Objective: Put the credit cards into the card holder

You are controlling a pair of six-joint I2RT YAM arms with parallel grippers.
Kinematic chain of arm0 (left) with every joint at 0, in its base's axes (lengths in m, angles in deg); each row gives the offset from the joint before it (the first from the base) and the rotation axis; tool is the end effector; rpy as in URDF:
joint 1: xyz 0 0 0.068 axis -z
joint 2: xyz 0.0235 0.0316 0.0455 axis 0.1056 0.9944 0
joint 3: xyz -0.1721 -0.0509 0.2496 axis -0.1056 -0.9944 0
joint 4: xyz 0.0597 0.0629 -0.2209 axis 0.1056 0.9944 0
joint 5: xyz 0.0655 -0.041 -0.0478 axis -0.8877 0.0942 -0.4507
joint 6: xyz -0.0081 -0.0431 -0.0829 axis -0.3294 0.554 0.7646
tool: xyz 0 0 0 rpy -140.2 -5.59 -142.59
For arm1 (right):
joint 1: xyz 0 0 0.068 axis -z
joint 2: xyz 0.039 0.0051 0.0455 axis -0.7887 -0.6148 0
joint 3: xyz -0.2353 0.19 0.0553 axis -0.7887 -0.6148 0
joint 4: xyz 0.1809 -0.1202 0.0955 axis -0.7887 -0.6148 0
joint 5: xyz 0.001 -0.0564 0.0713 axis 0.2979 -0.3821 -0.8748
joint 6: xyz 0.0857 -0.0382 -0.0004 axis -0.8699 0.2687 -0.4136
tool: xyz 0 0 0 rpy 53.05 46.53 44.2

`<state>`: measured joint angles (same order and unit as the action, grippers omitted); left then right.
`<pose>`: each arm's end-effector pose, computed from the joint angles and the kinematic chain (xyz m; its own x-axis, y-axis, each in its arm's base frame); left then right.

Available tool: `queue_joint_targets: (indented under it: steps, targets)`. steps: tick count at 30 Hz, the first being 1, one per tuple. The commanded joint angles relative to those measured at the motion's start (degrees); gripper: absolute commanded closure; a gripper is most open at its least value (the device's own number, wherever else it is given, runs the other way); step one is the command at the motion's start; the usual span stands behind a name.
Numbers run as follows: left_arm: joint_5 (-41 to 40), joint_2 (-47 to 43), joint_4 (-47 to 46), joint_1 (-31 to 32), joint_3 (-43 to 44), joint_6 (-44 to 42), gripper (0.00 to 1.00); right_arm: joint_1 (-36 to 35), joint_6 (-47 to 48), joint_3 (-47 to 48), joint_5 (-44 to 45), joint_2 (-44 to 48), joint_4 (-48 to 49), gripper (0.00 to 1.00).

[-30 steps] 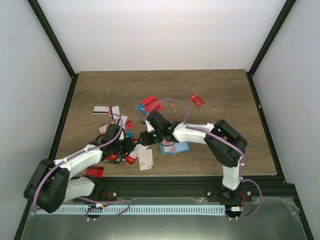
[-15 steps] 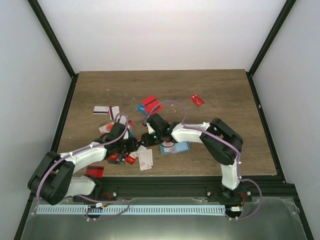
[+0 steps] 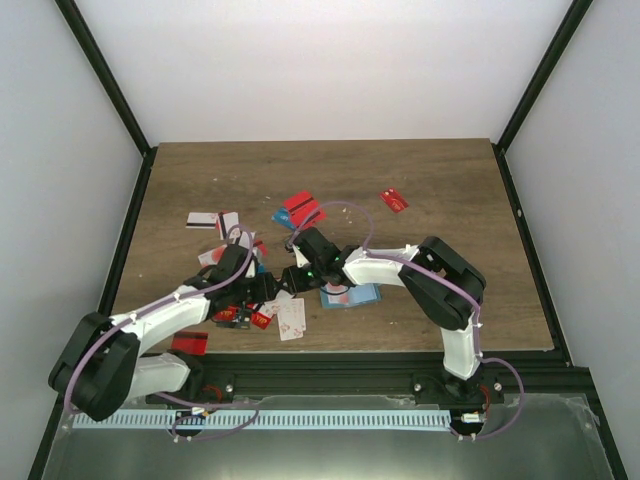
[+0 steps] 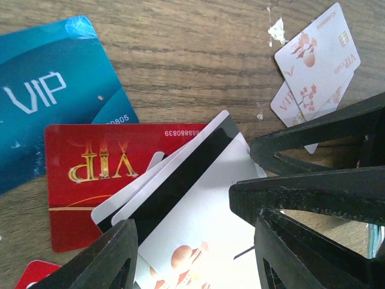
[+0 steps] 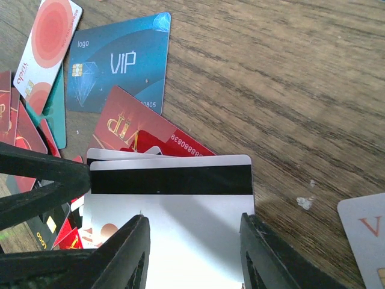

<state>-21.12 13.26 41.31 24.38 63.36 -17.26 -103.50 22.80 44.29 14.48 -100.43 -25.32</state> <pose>0.1743 -0.1193 0.1653 -0.9113 -0.1329 -0.3897 0.0647 0.8885 -0.4544 0.2402 0.3408 0.1524 -0.8612 -0.3027 -0.4082 -0.4897 0.7090 0.5074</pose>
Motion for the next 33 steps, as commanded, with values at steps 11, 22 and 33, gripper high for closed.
queue_joint_targets:
  steps: [11, 22, 33]
  targets:
    - [0.1, 2.3, 0.9, 0.2, -0.7, 1.1, 0.43, 0.0, 0.8, -1.6, -0.1, -2.7, -2.0, 0.57]
    - [-0.4, 1.0, 0.1, 0.2, -1.7, 1.8, 0.39, 0.0, 1.0, -1.3, -0.4, -3.0, -2.0, 0.57]
    - [2.5, 2.6, -5.7, 0.2, -2.4, 1.8, 0.42, 0.0, 0.9, -1.0, -1.1, -3.6, -1.8, 0.57]
